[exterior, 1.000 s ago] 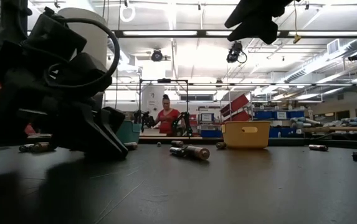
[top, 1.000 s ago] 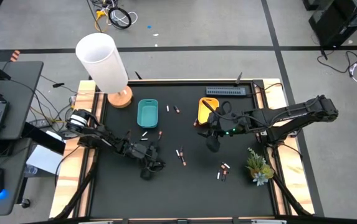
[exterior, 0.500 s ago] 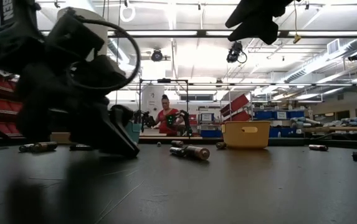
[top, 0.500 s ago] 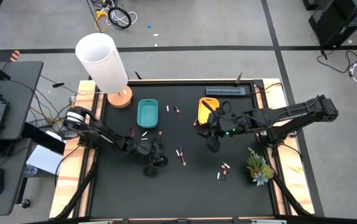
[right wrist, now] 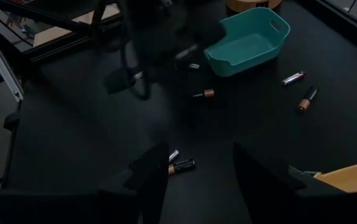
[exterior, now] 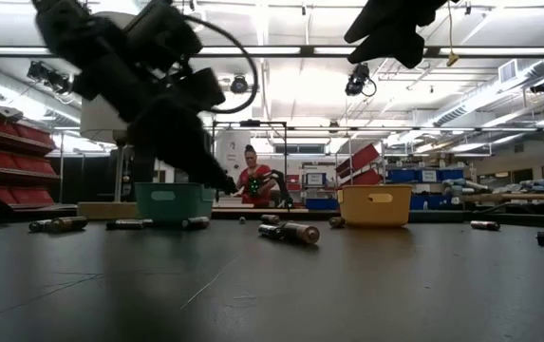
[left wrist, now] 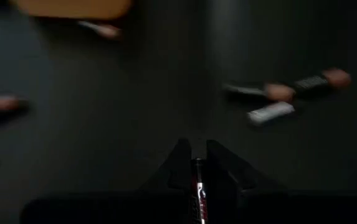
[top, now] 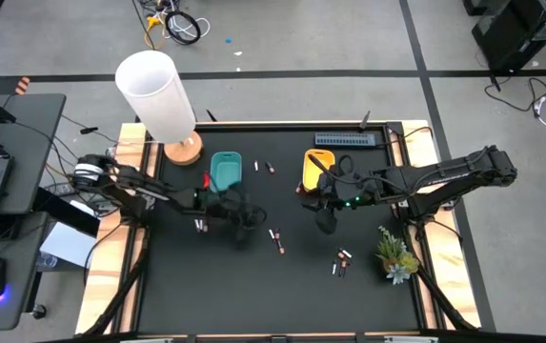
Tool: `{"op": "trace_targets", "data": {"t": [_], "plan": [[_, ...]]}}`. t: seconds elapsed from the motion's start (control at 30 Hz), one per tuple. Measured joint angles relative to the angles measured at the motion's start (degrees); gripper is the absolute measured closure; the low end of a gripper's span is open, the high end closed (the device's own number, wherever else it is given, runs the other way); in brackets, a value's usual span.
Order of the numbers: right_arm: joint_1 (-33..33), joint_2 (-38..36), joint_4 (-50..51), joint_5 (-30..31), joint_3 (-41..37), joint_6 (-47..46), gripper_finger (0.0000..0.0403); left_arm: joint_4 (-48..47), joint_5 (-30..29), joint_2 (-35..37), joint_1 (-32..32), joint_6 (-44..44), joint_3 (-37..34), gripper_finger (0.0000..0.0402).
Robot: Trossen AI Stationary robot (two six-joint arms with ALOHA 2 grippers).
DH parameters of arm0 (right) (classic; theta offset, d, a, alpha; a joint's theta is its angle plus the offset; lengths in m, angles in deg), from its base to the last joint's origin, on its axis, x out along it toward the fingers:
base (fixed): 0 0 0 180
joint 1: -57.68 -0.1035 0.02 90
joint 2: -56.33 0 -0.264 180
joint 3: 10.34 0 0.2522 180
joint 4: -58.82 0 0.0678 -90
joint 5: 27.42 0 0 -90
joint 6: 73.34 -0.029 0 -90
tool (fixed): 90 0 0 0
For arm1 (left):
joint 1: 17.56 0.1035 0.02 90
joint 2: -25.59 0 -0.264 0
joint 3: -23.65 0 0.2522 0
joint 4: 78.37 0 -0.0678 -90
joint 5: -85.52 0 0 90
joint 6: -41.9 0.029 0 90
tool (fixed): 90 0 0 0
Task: Sort batteries
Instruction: Put the silver battery into the blue bin, then put the black battery into the yellow bin
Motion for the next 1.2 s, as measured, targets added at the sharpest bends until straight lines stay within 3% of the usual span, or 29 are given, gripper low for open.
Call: {"op": "trace_targets", "data": {"t": [0.2, 0.5, 0.7, 0.83, 1.03, 1.2], "plan": [[-0.22, 0.00, -0.26, 0.00, 0.00, -0.28, 0.0215, -15.05, -6.14, 2.75, 4.61, -5.11, 7.98, 0.0364], [-1.25, 0.00, -0.90, -0.04, 0.00, 0.56, 0.0215, -31.56, -16.82, 3.14, 8.82, -21.90, 15.44, 0.0364], [-1.25, 0.00, -4.71, -0.04, 0.00, 1.27, 0.0215, -39.71, -17.93, 3.11, 12.17, -30.14, 14.85, 0.0364], [-1.25, 0.00, -7.06, -0.02, 0.00, 1.62, 0.0215, -41.74, -18.50, 3.11, 14.51, -30.07, 14.85, 0.0362], [-1.25, 0.00, -8.21, -0.02, 0.00, 3.19, 0.0215, -42.21, -16.71, 3.11, 16.90, -30.13, 14.85, 0.0318], [-1.25, 0.00, -8.17, -0.02, 0.00, 3.21, 0.0215, -43.03, -16.49, 3.11, 17.15, -30.03, 14.85, 0.0311]]}}
